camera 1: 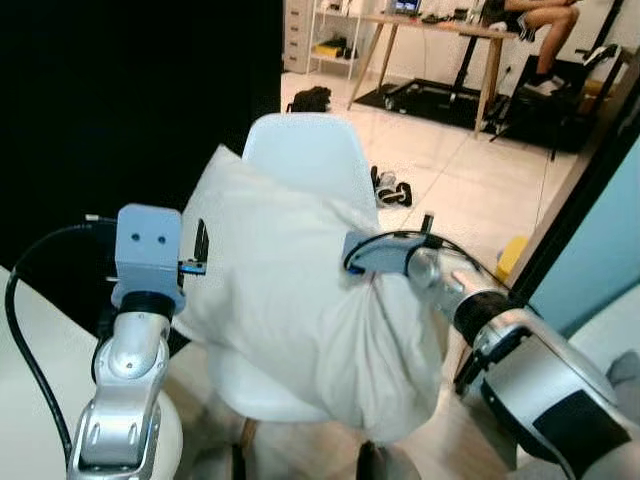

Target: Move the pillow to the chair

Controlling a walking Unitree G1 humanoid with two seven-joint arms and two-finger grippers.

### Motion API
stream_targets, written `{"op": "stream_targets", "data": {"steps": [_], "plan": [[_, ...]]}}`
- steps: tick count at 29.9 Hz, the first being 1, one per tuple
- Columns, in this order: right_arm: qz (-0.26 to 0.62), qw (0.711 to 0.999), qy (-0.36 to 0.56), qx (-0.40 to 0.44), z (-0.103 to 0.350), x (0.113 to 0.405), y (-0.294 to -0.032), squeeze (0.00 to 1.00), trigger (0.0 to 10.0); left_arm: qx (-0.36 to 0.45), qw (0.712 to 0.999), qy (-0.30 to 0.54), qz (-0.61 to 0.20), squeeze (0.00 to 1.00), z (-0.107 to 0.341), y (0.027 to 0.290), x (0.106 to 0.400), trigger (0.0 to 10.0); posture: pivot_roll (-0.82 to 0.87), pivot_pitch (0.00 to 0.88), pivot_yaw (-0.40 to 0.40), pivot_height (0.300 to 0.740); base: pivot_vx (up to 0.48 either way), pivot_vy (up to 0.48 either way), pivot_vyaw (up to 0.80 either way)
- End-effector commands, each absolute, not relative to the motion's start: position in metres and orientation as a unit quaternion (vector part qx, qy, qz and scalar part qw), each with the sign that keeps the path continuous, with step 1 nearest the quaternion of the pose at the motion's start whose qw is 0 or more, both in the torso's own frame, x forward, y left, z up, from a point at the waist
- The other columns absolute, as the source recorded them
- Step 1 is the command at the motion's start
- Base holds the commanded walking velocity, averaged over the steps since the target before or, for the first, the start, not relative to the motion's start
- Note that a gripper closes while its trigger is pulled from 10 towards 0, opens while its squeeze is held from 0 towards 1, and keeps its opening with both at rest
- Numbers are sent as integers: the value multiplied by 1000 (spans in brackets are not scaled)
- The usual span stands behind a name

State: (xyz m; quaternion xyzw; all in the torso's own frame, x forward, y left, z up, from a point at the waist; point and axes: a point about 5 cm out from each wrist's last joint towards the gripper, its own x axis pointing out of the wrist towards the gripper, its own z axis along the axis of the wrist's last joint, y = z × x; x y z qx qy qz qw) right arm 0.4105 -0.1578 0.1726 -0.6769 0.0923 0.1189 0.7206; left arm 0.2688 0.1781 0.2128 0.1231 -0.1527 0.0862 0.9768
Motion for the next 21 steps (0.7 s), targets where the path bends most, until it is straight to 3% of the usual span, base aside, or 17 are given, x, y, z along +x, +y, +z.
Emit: {"op": "stream_targets", "data": {"steps": [1, 11, 15, 19, 20, 21], "plan": [[65, 706, 58, -703, 199, 417, -168, 0, 10000, 118, 978, -150, 82, 0, 213, 177, 269, 10000, 91, 0, -82, 560, 0, 0, 0], [53, 644, 20, -763, 211, 420, -162, 0, 10000, 119, 978, -151, 83, 0, 214, 178, 269, 10000, 98, 0, -86, 520, 0, 0, 0], [11, 608, 29, -793, 224, 422, -177, 0, 10000, 118, 978, -151, 84, 0, 214, 177, 268, 10000, 101, 0, -93, 500, 0, 0, 0], [-16, 605, 49, -794, 226, 421, -192, 0, 10000, 117, 978, -150, 85, 0, 214, 177, 268, 10000, 96, 0, -93, 500, 0, 0, 0], [-10, 628, 68, -775, 222, 420, -196, 631, 10000, 116, 978, -150, 85, 0, 213, 177, 267, 10000, 96, 0, -93, 500, 0, 0, 0], [-10, 628, 68, -775, 222, 420, -196, 631, 10000, 116, 978, -150, 85, 0, 213, 177, 267, 10000, 96, 0, -93, 500, 0, 0, 0]]}}
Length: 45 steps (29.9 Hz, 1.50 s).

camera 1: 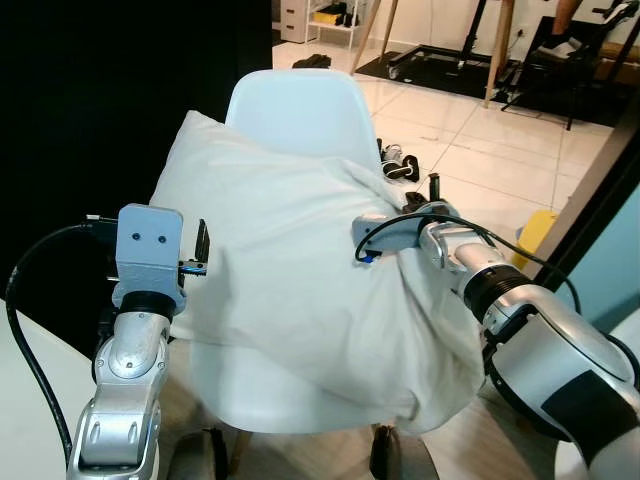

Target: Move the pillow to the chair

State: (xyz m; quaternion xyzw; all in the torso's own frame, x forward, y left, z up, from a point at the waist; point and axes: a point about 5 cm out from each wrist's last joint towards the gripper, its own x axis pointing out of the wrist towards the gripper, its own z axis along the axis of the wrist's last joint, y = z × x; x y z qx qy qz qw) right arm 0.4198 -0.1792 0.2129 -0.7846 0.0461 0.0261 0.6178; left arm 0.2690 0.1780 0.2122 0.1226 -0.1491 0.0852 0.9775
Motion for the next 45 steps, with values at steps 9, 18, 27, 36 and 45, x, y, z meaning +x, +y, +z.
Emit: {"op": "stream_targets", "data": {"steps": [9, 18, 27, 36, 45], "plan": [[-1, 673, 112, -731, 212, 416, -209, 1000, 10000, 113, 979, -148, 82, 0, 211, 175, 269, 10000, 79, 0, -94, 500, 0, 0, 0], [-82, 738, 92, -663, 237, 415, -235, 1000, 10000, 109, 980, -147, 77, 0, 209, 171, 271, 10000, 73, 0, -103, 500, 0, 0, 0], [-106, 789, 55, -603, 244, 414, -240, 1000, 10000, 110, 981, -144, 77, 0, 206, 172, 271, 10000, 64, 0, -101, 500, 0, 0, 0], [97, 909, 145, -378, 196, 411, -201, 1000, 10000, 111, 980, -146, 74, 0, 207, 171, 273, 10000, 57, 0, -93, 500, 0, 0, 0], [410, 894, 109, -141, 196, 395, -143, 1000, 10000, 112, 980, -145, 77, 0, 206, 173, 272, 10000, 61, 0, -93, 500, 0, 0, 0]]}}
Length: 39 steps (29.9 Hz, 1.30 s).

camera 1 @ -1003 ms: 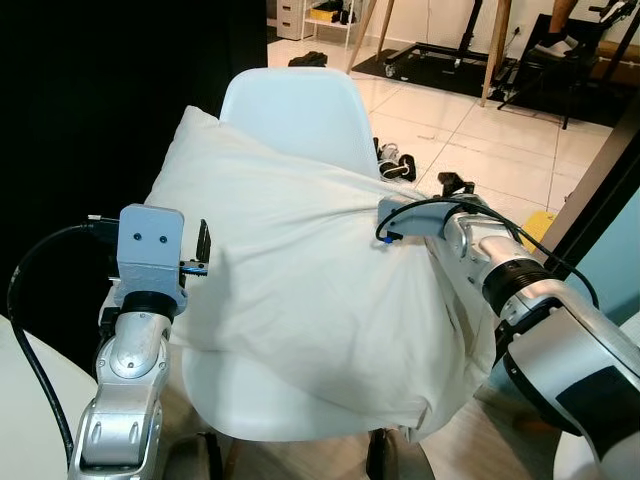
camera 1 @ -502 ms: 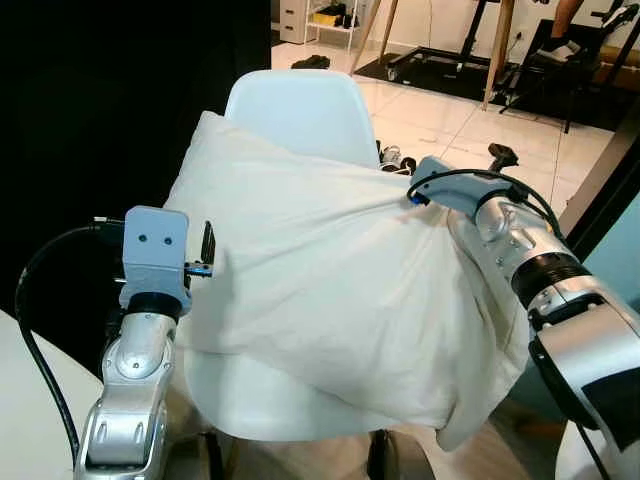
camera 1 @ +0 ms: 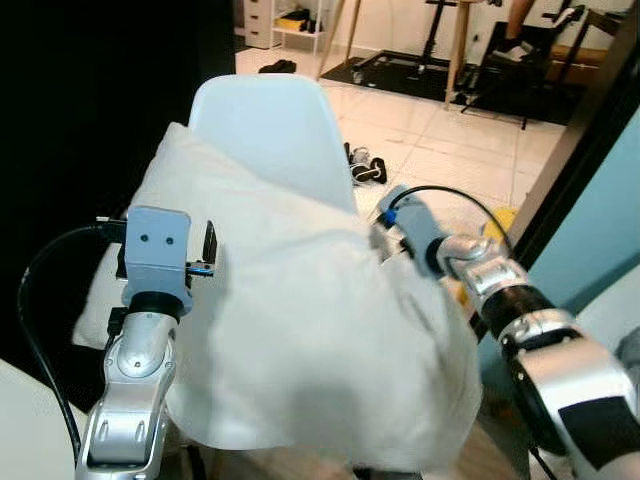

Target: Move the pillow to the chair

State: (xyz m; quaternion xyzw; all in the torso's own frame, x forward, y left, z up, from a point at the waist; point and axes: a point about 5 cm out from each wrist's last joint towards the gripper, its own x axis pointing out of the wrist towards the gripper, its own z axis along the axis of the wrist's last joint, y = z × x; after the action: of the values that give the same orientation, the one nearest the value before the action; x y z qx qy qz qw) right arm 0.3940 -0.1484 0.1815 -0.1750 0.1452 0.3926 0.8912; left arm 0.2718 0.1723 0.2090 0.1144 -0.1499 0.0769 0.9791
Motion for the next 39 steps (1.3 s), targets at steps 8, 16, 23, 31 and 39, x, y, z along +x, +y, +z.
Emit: {"op": "stream_targets", "data": {"steps": [8, 16, 23, 31, 39], "plan": [[332, 942, 7, -42, 228, 405, -160, 1000, 10000, 110, 980, -146, 77, 0, 206, 172, 273, 10000, 55, 0, -95, 500, 0, 0, 0], [194, 972, 37, -126, 218, 410, -187, 1000, 10000, 109, 980, -147, 76, 0, 206, 172, 274, 10000, 61, 0, -97, 500, 0, 0, 0], [26, 971, 44, -233, 224, 408, -233, 1000, 0, 111, 980, -146, 81, 0, 206, 175, 272, 10000, 69, 0, -100, 500, 0, 0, 0], [-43, 965, 29, -257, 238, 406, -257, 1000, 0, 111, 980, -146, 80, 0, 206, 174, 272, 10000, 64, 0, -97, 500, 0, 0, 0], [-50, 970, 31, -236, 234, 406, -255, 0, 549, 110, 980, -146, 78, 0, 206, 173, 273, 10000, 66, 0, -96, 500, 0, 0, 0]]}}
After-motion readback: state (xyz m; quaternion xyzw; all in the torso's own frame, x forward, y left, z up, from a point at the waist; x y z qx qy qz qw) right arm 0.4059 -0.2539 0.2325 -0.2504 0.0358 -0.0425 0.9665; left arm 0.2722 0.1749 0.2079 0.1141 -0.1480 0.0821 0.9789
